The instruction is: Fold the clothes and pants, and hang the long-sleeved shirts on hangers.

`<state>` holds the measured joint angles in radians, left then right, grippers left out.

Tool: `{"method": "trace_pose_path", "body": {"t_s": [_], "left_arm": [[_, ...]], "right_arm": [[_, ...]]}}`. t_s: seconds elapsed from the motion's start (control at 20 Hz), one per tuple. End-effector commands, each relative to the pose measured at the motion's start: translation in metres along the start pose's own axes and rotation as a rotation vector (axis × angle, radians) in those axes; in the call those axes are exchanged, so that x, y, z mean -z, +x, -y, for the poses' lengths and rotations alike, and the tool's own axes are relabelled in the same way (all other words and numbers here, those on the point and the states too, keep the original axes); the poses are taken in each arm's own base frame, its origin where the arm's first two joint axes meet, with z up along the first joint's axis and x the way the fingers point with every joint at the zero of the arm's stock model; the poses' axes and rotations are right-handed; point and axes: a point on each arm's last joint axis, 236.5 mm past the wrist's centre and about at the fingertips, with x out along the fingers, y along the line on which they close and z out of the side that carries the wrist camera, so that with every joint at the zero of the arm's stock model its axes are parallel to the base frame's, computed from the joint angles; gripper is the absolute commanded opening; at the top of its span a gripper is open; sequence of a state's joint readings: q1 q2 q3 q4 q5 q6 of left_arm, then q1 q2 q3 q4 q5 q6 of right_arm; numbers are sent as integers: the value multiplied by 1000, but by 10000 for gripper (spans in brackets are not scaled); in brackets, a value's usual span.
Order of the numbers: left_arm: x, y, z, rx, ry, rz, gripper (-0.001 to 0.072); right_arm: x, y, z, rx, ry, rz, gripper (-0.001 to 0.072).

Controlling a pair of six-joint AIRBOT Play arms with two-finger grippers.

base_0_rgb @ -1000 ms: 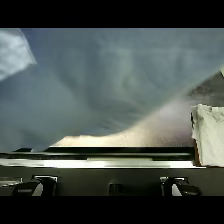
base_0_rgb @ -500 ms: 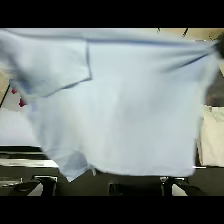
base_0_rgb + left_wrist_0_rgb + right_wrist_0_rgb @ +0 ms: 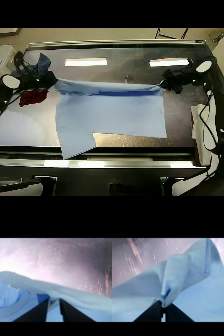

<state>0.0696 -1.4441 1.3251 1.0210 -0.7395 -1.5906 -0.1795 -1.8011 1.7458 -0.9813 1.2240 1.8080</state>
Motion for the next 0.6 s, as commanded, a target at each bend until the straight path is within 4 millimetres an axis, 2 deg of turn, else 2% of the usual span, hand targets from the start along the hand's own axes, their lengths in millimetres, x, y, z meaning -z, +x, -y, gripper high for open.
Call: {"method": "trace_pose_path", "body": {"t_s": [0.0,0.05,0.1,0.15,0.25,0.3,0.35,0.4,0.45,0.55], "left_arm": [[30,10,-19,17,-125,-161,453],[29,-2,-33,5,-144,-200,573],[31,-20,-54,-7,-158,-259,590],[41,-40,-76,-15,-164,-336,590],[77,-75,-126,-81,-204,-505,577],[101,-90,-151,-122,-241,-585,574],[122,-95,-166,-126,-276,-639,572],[144,-94,-172,-99,-310,-678,507],[165,-88,-171,-51,-328,-697,397],[189,-70,-163,34,-341,-683,399]], "right_arm": [[8,6,8,-39,38,-87,303],[4,-14,13,-40,-8,-84,545],[5,-36,25,-28,-47,-103,699],[15,-60,49,23,-59,-149,697],[39,-99,111,205,-8,-241,681],[52,-110,135,273,24,-271,681],[65,-116,152,316,52,-282,680],[77,-115,160,330,67,-286,679],[90,-112,165,332,68,-290,678],[118,-100,165,305,86,-318,665]]}}
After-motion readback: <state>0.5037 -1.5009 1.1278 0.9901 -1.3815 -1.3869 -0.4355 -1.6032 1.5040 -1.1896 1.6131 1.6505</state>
